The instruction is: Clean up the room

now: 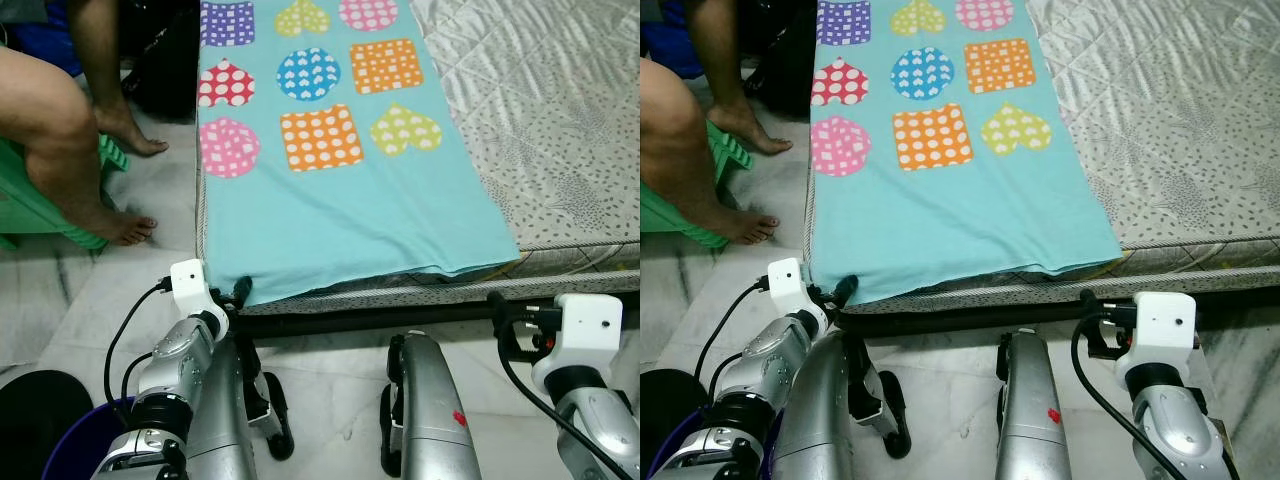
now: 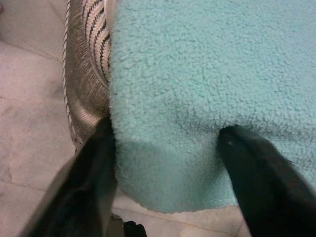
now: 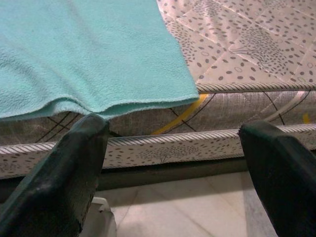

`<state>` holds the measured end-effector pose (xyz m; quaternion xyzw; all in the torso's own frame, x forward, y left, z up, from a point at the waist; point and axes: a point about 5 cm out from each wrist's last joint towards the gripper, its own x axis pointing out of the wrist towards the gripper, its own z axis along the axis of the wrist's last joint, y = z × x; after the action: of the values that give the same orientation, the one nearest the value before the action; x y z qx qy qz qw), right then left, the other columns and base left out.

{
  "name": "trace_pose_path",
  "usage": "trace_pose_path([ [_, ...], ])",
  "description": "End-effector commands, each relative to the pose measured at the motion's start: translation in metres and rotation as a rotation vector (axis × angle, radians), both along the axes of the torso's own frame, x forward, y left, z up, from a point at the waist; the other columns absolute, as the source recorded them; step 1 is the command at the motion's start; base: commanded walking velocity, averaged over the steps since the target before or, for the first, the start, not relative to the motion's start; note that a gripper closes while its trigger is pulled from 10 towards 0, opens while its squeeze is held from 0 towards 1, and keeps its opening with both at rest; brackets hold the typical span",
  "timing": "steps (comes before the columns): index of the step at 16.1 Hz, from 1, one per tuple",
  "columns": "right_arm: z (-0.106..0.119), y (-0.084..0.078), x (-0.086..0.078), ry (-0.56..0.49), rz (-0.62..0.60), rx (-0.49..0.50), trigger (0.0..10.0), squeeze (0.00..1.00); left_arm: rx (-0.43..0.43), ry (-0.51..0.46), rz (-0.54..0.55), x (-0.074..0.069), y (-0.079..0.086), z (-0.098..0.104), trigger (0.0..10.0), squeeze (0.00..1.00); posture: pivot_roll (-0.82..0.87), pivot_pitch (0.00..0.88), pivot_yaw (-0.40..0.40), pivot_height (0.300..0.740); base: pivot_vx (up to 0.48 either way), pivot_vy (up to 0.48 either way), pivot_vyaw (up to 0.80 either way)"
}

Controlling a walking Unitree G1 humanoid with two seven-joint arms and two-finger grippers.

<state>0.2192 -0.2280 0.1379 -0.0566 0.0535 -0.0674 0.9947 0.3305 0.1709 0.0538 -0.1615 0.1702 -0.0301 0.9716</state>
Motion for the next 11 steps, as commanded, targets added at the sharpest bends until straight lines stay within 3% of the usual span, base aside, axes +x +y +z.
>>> trace_pose_path([
  [1,-0.002,-0.004,-0.005,0.018,-0.023,0.000,10.0,0.00,-0.005,0.057,0.008,-0.011,0.006,-0.017,0.0,0.00,-0.19,0.426,0.069,0.587,0.000,0.000,0.00],
  [7,-0.003,-0.005,-0.003,0.017,-0.029,-0.004,10.0,0.00,-0.011,0.048,0.092,-0.021,0.020,-0.024,0.0,0.00,-0.18,0.422,0.067,0.587,0.000,0.000,0.00],
  [9,-0.003,-0.005,0.000,0.016,-0.027,-0.005,10.0,0.00,0.007,0.039,0.156,-0.017,0.038,-0.020,0.0,0.00,-0.18,0.421,0.064,0.587,0.000,0.000,0.00],
  [11,-0.003,-0.004,0.000,0.015,-0.027,-0.005,10.0,0.00,0.017,0.039,0.179,-0.016,0.047,-0.017,0.0,0.00,-0.18,0.420,0.064,0.587,0.000,0.000,0.00],
])
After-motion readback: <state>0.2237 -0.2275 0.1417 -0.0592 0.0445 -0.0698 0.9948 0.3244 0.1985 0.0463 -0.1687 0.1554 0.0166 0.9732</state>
